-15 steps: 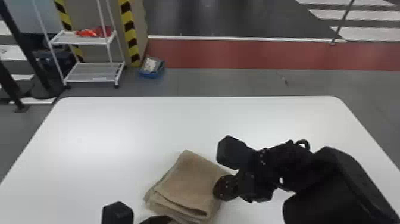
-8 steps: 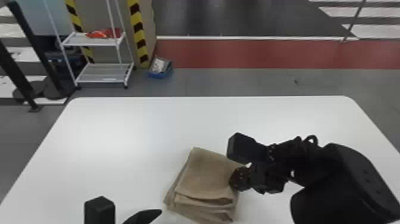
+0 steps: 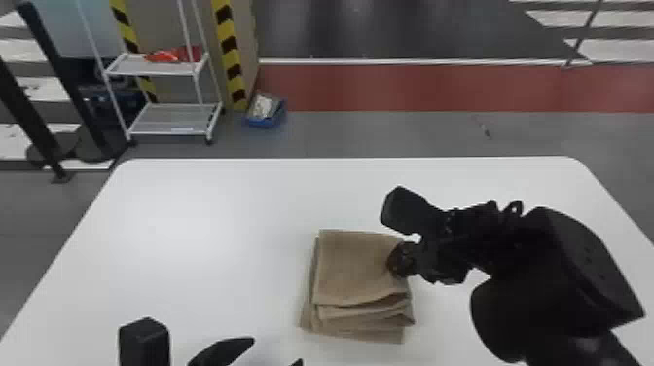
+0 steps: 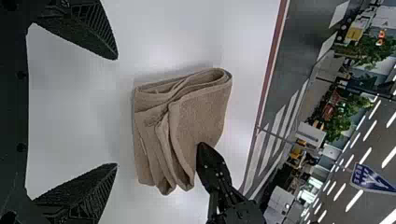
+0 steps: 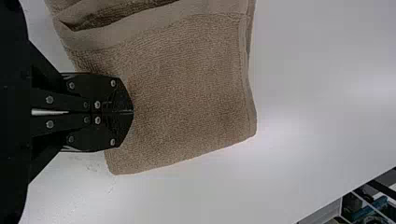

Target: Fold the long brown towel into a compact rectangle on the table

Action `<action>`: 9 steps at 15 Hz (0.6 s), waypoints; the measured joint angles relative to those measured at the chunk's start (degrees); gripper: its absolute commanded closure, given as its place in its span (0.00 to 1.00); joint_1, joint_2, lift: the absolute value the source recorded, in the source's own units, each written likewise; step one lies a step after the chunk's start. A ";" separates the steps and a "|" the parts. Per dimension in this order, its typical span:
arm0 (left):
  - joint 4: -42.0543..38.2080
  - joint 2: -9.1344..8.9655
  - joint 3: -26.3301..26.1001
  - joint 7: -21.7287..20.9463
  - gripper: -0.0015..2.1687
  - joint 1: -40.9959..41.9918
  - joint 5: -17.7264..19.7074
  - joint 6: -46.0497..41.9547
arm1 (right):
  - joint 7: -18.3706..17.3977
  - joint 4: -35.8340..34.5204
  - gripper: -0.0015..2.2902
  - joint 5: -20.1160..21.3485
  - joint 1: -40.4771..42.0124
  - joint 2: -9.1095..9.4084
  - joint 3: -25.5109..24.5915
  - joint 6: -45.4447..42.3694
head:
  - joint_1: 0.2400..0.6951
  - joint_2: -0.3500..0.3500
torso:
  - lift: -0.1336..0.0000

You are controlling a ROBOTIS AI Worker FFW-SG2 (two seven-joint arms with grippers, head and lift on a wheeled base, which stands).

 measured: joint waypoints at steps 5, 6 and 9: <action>-0.20 0.00 0.43 0.12 0.04 -0.63 0.68 0.00 | -3.14 -2.95 0.75 -6.88 1.12 1.48 -7.97 0.81 | 1.00 0.50 | 0.07; -0.21 0.00 0.31 0.23 0.04 -0.76 0.81 0.00 | -3.17 -2.84 0.75 -7.56 1.28 1.81 -8.15 1.00 | 1.00 0.50 | 0.07; -0.02 0.00 0.44 0.39 0.04 -1.49 0.96 0.04 | -0.23 -5.40 0.75 -8.66 3.72 1.90 -6.41 1.92 | 1.00 0.56 | 0.07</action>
